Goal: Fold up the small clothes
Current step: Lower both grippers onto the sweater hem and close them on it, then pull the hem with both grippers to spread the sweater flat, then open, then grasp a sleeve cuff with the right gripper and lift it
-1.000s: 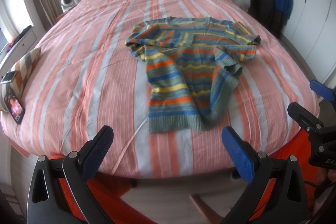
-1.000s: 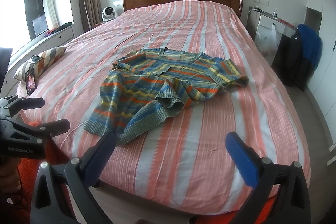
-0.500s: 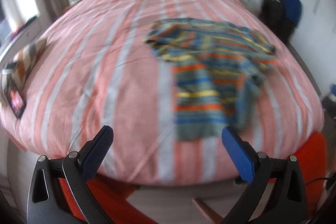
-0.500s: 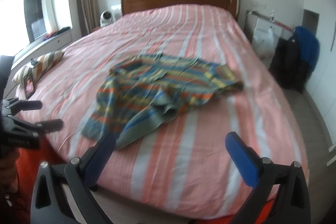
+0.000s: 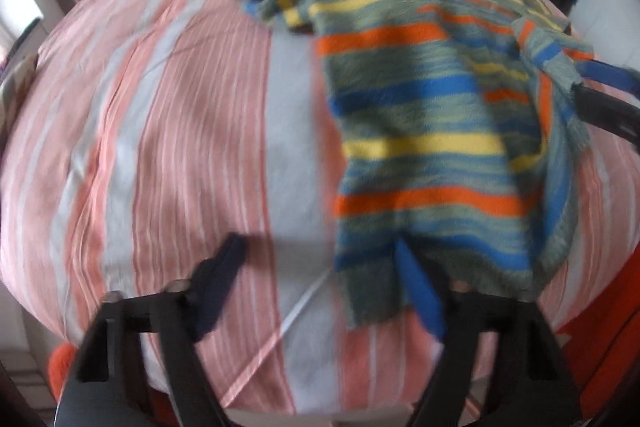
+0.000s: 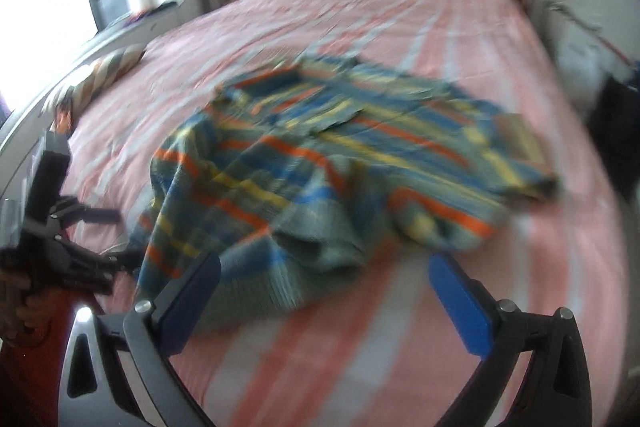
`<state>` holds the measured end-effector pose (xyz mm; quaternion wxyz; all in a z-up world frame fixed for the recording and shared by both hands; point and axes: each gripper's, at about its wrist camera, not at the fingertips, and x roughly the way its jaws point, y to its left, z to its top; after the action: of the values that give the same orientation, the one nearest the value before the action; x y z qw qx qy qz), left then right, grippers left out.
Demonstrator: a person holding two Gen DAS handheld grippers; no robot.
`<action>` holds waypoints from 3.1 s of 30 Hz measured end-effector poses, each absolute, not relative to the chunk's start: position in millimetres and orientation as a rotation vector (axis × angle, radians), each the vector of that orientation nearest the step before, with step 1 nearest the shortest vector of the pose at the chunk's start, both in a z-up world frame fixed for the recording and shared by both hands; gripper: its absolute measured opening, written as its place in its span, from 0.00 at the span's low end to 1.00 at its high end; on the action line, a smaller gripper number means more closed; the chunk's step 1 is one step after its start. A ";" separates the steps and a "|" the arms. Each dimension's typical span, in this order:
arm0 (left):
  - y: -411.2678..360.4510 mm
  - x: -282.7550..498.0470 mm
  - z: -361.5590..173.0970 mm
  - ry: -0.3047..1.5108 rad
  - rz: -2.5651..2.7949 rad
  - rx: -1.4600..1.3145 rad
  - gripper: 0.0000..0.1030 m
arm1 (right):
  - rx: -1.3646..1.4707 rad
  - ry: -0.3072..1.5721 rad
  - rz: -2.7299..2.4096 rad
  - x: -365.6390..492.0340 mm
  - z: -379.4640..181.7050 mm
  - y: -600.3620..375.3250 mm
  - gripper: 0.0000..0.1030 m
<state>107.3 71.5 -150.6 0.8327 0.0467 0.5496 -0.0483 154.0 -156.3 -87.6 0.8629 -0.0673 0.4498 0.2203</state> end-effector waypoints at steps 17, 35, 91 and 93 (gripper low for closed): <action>130.4 16.0 -93.5 1.277 -0.260 -0.042 0.00 | 0.336 1.162 0.404 22.8 -64.9 -298.3 0.08; 159.6 7.5 -108.5 1.313 -0.182 -0.110 0.29 | 0.395 1.284 0.215 2.2 -129.5 -315.5 0.60; 116.9 41.0 -83.1 1.023 0.137 0.069 0.68 | -0.321 1.005 0.298 282.7 -94.5 -264.4 0.58; 118.2 32.6 -85.1 1.035 0.147 0.094 0.68 | -0.401 1.025 0.280 303.4 -120.4 -251.2 0.58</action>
<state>32.6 118.2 -85.1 0.8655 0.0450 0.4939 0.0700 303.4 -251.2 -120.5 0.8430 -0.1898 0.4855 0.1326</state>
